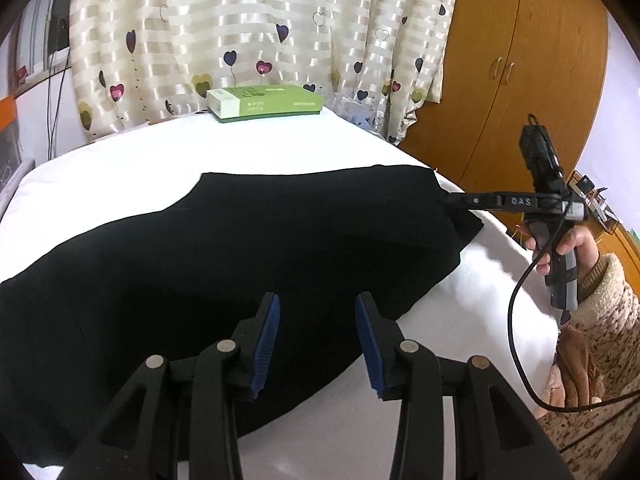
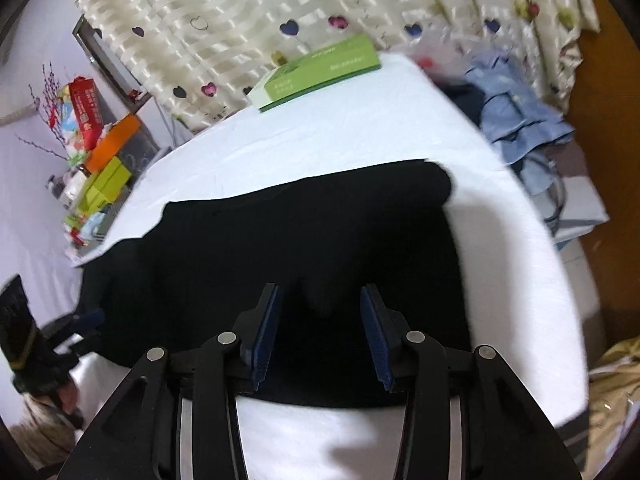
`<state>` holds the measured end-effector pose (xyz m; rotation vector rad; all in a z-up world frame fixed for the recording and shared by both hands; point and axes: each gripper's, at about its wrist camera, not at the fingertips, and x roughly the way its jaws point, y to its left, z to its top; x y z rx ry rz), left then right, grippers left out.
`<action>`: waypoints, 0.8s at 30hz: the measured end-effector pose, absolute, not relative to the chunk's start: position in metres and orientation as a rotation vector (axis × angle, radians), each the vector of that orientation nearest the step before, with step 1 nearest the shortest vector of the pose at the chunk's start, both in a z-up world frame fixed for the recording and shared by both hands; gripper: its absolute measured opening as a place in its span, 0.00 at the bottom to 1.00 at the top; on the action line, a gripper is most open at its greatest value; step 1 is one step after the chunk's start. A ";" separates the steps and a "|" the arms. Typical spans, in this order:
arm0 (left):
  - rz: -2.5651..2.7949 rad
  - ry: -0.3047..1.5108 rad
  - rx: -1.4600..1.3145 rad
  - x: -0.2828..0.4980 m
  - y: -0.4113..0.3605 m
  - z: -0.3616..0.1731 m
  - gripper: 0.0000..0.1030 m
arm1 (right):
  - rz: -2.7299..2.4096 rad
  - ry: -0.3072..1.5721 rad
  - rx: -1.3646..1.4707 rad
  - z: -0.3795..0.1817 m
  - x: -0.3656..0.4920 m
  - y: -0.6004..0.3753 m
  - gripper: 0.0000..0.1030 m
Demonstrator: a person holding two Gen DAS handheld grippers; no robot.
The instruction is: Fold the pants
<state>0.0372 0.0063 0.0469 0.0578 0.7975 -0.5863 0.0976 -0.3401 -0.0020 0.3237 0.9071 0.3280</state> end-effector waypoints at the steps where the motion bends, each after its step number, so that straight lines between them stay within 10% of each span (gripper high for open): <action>1: -0.584 0.801 0.064 0.038 0.004 0.046 0.41 | 0.333 0.901 0.317 0.000 0.105 -0.335 0.41; 24: -0.575 0.849 -0.006 0.058 0.000 0.033 0.41 | 0.199 0.821 0.432 0.012 0.101 -0.390 0.41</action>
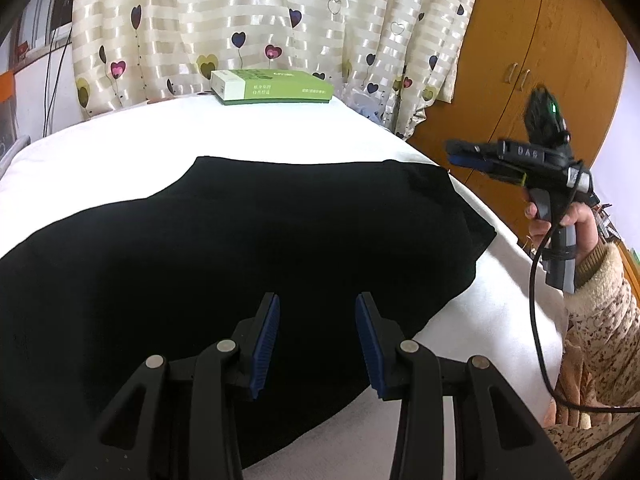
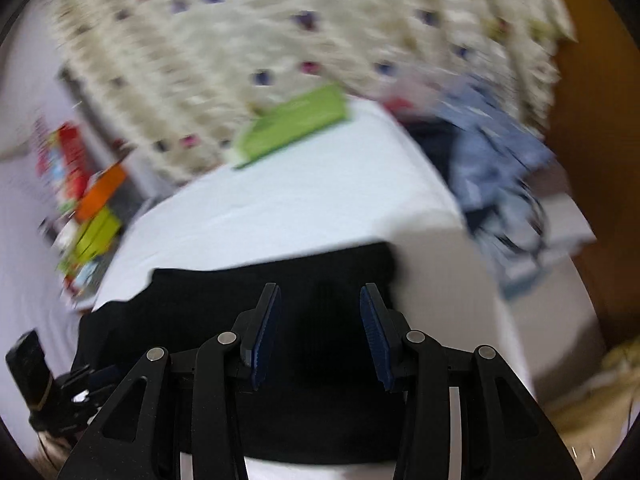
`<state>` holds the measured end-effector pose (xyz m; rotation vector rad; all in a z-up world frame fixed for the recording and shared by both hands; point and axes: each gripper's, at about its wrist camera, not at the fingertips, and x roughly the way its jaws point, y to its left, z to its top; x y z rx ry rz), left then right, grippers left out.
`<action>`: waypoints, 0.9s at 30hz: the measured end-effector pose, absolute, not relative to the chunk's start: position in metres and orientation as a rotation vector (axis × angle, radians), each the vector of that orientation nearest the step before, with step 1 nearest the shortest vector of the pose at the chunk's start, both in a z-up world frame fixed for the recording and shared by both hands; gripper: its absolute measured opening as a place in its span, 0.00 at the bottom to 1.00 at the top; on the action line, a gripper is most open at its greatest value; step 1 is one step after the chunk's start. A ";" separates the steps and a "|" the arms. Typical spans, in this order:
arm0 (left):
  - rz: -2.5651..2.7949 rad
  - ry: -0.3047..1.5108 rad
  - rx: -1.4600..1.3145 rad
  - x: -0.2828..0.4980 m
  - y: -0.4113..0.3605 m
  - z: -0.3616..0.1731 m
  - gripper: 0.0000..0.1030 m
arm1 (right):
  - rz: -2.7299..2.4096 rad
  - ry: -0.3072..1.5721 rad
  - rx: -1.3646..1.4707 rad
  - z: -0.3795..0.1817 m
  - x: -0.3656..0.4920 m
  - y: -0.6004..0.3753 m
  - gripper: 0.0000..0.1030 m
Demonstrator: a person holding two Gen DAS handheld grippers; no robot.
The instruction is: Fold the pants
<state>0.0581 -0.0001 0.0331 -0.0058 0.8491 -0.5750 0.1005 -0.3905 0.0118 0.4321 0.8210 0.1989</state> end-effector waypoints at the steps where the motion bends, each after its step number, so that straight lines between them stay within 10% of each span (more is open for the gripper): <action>1: -0.580 0.847 -0.007 0.058 -0.001 0.033 0.41 | 0.218 0.826 0.445 0.010 0.098 -0.393 0.41; 14: -0.682 0.836 0.026 0.066 -0.038 0.036 0.41 | 0.357 0.937 0.380 -0.006 0.126 -0.351 0.39; 16: -0.694 0.844 0.026 0.070 -0.043 0.034 0.41 | 0.377 0.927 0.342 -0.002 0.131 -0.345 0.10; 27: -0.680 0.859 -0.008 0.076 -0.046 0.033 0.41 | 0.552 0.950 0.226 0.009 0.164 -0.279 0.18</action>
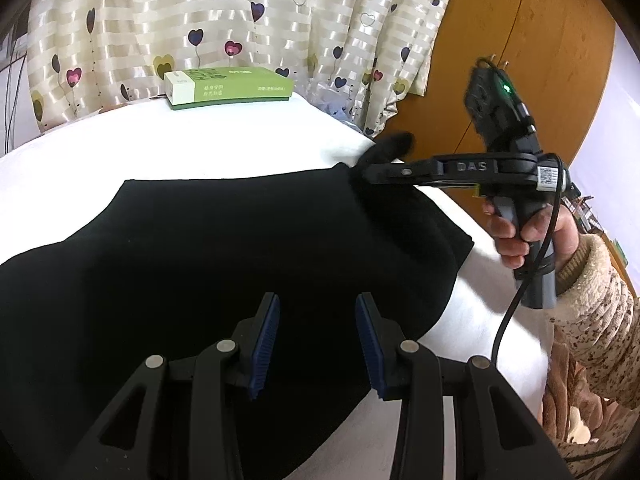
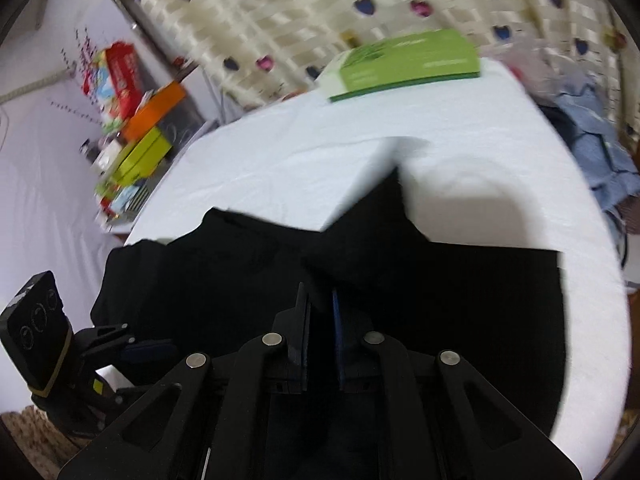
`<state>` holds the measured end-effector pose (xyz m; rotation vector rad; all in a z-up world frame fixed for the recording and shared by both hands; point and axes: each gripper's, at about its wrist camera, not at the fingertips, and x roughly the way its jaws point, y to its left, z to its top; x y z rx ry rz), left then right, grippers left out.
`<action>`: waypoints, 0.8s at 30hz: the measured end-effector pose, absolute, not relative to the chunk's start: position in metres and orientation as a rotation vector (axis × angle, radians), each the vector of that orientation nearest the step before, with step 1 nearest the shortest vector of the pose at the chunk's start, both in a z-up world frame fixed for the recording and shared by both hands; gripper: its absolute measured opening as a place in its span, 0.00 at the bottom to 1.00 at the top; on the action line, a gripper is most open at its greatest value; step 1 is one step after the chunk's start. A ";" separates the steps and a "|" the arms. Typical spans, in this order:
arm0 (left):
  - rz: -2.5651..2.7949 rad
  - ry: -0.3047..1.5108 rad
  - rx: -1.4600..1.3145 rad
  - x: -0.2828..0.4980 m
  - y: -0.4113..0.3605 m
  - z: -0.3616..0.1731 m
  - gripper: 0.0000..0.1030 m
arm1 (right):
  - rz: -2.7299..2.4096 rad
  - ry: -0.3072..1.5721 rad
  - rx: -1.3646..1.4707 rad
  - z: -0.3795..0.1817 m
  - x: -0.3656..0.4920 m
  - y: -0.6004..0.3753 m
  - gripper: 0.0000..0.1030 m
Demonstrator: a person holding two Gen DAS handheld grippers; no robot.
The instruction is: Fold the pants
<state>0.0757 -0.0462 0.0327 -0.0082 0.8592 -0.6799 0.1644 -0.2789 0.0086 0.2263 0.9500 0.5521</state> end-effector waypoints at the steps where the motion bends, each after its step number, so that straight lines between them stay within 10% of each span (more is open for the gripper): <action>1: -0.676 0.861 -0.011 0.076 -0.046 0.033 0.41 | 0.598 0.963 0.216 0.010 0.163 -0.275 0.21; 9: -0.648 0.880 -0.023 0.077 -0.040 0.028 0.41 | 0.473 0.844 0.389 0.017 0.145 -0.341 0.41; 24: -0.631 0.888 -0.056 0.077 -0.032 0.024 0.41 | 0.471 0.943 0.454 -0.014 0.170 -0.327 0.41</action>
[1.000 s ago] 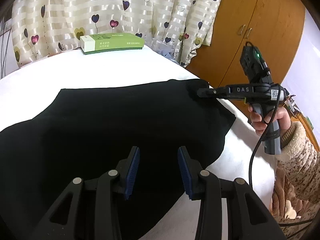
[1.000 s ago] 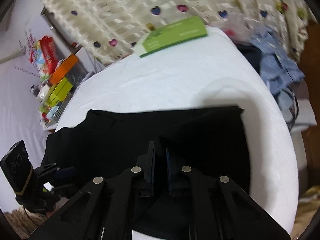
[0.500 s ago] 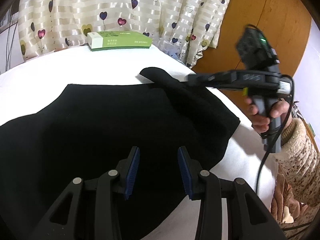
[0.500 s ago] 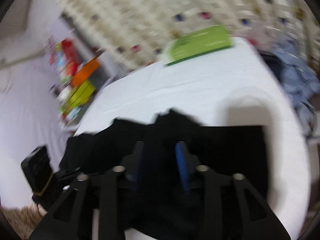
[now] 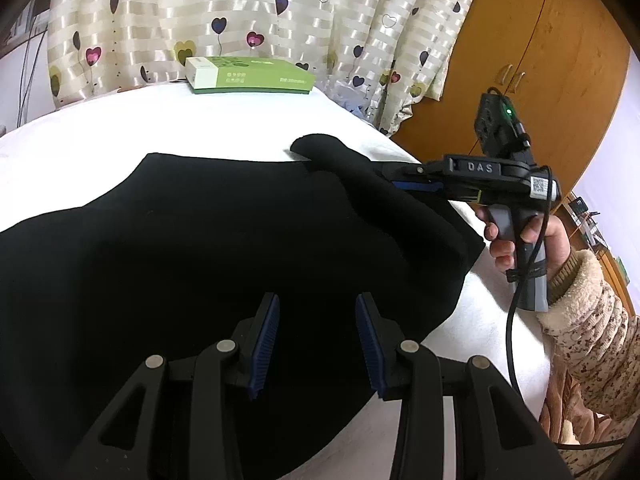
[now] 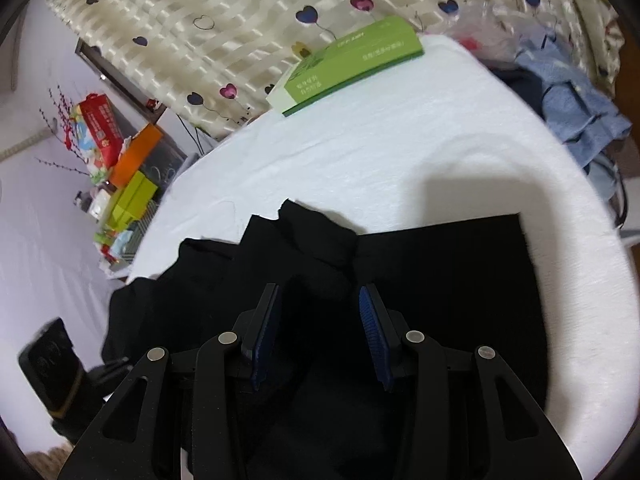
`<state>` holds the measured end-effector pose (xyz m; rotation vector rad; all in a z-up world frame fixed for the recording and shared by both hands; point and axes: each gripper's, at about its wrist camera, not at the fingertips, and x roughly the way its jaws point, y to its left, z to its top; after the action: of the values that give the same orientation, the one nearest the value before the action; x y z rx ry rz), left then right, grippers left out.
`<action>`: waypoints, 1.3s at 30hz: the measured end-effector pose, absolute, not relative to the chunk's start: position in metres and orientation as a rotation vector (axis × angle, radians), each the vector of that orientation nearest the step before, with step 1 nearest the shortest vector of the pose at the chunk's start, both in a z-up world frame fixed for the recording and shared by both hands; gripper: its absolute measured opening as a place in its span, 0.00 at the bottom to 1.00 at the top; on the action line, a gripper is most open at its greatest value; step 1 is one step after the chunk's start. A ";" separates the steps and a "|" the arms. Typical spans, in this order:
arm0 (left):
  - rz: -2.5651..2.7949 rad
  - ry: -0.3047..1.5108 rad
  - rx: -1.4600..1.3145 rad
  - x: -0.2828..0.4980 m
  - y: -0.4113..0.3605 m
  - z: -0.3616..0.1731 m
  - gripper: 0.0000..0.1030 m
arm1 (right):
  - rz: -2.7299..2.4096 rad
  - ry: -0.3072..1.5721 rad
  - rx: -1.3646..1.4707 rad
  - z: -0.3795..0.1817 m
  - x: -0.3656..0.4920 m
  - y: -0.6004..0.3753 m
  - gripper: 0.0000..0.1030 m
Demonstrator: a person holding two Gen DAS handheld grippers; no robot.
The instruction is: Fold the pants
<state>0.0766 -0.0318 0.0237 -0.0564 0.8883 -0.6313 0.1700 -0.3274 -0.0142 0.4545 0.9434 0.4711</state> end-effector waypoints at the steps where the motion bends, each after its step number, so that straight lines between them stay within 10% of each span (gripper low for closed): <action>1: -0.629 0.890 -0.060 0.077 -0.031 0.023 0.41 | 0.473 0.944 0.454 -0.014 0.170 -0.326 0.41; 7: -0.625 0.900 -0.069 0.078 -0.031 0.018 0.41 | 0.452 0.905 0.402 -0.006 0.159 -0.324 0.08; 39: -0.628 0.899 -0.079 0.076 -0.023 0.016 0.41 | 0.078 0.843 0.577 -0.015 0.044 -0.416 0.07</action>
<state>0.0761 -0.0229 0.0161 -0.0789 0.8995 -0.6281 0.0444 -0.4160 -0.0149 0.5774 0.8427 0.0780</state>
